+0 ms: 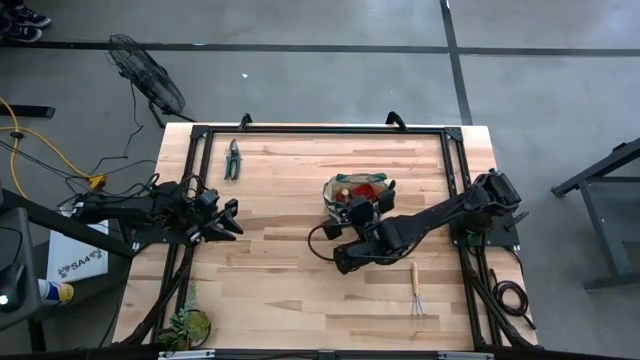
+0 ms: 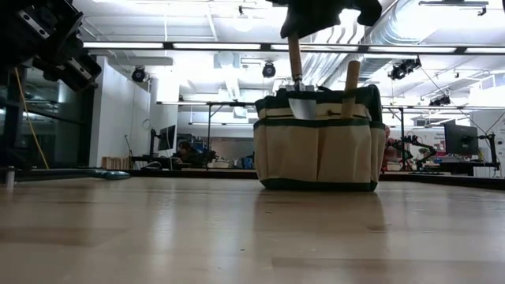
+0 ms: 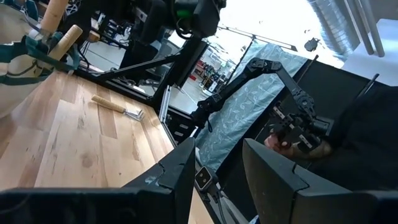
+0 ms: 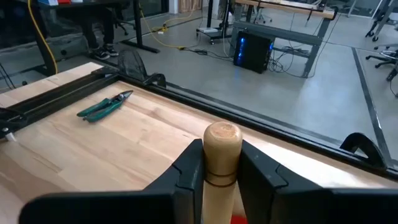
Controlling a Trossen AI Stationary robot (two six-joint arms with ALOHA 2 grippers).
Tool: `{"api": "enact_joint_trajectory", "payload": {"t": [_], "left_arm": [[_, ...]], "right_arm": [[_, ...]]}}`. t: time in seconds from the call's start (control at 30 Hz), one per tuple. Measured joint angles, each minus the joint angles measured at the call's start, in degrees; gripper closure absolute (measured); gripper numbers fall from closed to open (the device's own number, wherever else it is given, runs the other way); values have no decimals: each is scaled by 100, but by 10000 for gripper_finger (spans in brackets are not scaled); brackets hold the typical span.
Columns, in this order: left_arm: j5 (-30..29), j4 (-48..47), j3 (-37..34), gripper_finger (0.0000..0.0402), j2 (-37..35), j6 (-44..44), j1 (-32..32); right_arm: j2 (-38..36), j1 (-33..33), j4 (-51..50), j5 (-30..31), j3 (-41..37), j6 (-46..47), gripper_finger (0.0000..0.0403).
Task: Pick & Place Garden tools in Gardening bag
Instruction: Put the trowel into the gardening bag
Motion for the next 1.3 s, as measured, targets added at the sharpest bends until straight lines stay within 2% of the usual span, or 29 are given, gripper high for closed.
{"api": "enact_joint_trajectory", "payload": {"t": [0.27, 0.5, 0.73, 0.87, 1.3], "left_arm": [[7, -16, 0, 270, 0, 0, 0], [74, -32, 0, 270, 0, -1, 1], [111, -33, 0, 270, 0, -2, 2], [110, -33, 0, 270, 0, -2, 1], [105, -48, 0, 270, 0, -2, 2]], "right_arm": [[130, -196, 92, -6, 0, 152, 342], [131, -305, 17, -308, 0, 595, 342], [131, -310, -310, -482, 2, 563, 342], [131, -347, -699, -795, 2, 906, 342], [172, -567, -807, -1559, 2, 1348, 342]]}}
